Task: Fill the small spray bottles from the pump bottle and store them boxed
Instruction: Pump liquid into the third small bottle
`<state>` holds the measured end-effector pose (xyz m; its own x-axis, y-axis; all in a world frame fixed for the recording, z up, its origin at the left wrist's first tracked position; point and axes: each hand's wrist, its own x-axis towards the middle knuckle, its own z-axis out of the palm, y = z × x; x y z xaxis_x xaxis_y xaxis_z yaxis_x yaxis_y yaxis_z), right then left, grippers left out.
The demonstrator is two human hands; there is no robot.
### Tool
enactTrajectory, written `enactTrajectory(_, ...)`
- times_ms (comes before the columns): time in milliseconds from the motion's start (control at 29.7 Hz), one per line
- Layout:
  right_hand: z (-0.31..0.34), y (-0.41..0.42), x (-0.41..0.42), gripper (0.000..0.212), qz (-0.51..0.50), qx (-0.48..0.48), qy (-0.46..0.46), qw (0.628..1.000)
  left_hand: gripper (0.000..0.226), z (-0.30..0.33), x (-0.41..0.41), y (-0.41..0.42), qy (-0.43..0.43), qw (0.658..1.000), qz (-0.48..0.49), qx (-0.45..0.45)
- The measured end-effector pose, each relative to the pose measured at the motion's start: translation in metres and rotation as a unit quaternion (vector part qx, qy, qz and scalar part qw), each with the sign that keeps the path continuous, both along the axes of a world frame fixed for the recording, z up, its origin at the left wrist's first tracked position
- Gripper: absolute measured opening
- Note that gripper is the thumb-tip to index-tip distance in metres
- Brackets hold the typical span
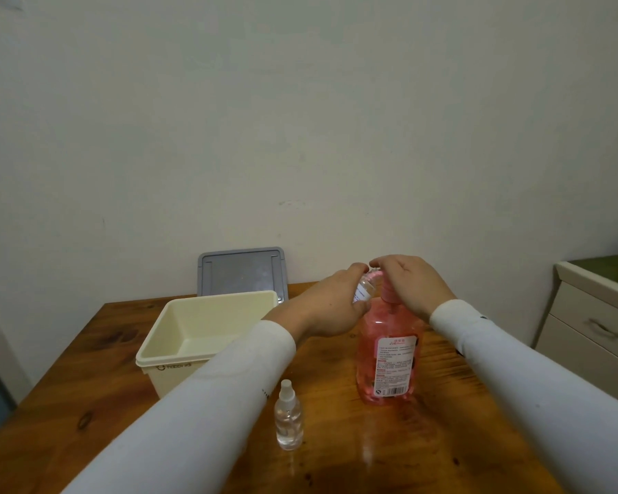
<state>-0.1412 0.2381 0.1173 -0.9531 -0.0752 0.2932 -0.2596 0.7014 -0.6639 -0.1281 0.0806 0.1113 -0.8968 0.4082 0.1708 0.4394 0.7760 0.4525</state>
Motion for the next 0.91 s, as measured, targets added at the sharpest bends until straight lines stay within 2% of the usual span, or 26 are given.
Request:
enactTrajectory(337,0.015,0.0,-0.001,0.04,-0.001,0.0,0.005,1.0,0.059,0.012,-0.003,0.0,0.015,1.0,-0.002,-0.005)
enactTrajectory(639,0.0,0.0,-0.003,0.039,0.005,0.037,-0.007,0.999,0.059,-0.001,-0.003,-0.002,-0.007,1.0,0.002,-0.004)
enactTrajectory(909,0.013,0.001,0.001,0.04,0.009,0.008,0.003,1.0,0.059,0.01,-0.001,0.0,0.009,1.0,-0.001,0.002)
